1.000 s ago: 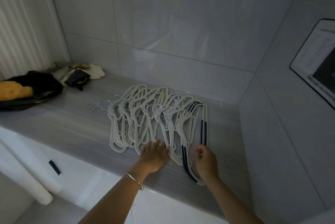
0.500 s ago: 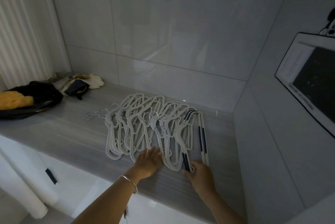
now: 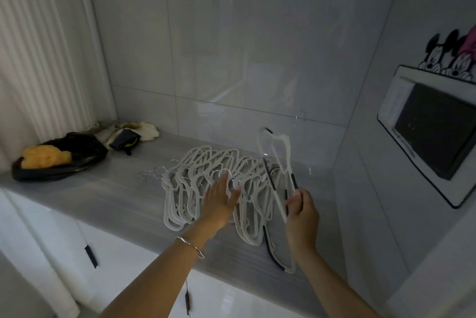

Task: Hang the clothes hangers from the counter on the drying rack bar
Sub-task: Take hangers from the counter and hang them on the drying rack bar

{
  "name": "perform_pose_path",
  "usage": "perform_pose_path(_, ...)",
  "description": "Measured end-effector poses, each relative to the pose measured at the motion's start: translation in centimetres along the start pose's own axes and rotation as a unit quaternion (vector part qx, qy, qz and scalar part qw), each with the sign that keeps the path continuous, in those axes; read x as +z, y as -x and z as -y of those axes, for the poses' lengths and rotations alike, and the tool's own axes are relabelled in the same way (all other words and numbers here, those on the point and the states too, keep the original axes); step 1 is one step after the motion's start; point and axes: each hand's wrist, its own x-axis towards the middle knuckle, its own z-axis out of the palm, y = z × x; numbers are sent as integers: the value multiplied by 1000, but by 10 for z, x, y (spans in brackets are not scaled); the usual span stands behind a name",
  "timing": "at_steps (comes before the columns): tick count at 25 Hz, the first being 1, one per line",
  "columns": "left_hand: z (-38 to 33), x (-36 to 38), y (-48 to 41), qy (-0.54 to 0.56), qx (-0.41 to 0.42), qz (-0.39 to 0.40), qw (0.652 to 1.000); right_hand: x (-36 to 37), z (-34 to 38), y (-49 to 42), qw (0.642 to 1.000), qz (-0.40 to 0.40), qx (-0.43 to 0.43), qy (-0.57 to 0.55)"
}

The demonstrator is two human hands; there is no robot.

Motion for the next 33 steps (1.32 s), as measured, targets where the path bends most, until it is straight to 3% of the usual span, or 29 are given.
perform_pose_path(2, -20, -32, 1, 15, 32, -94, 995, -9, 31, -5, 997, 10, -11, -74)
perform_pose_path(5, -42, -96, 20, -35, 44, -253, 966, -12, 67, 0, 982, 94, -30, -160)
perform_pose_path(8, -63, -165, 75, -184, 48, -404, 895, -12, 107, 19, 950, 196, -41, -241)
perform_pose_path(12, -114, -234, 193, -320, 36, -508, 799, -27, 153, 52, 892, 282, -65, -348)
perform_pose_path(15, -161, -262, 299, -396, -4, -545, 739, -55, 183, 89, 842, 373, -66, -383)
perform_pose_path(19, -220, -272, 444, -463, -87, -546, 692, -97, 230, 147, 769, 473, -88, -421)
perform_pose_path(21, -255, -267, 516, -463, -115, -542, 692, -118, 254, 181, 729, 515, -122, -434)
perform_pose_path(26, -335, -249, 678, -372, -241, -498, 745, -169, 306, 281, 643, 574, -194, -469)
perform_pose_path(33, -402, -230, 901, -356, -347, -570, 654, -255, 371, 485, 549, 591, -300, -509)
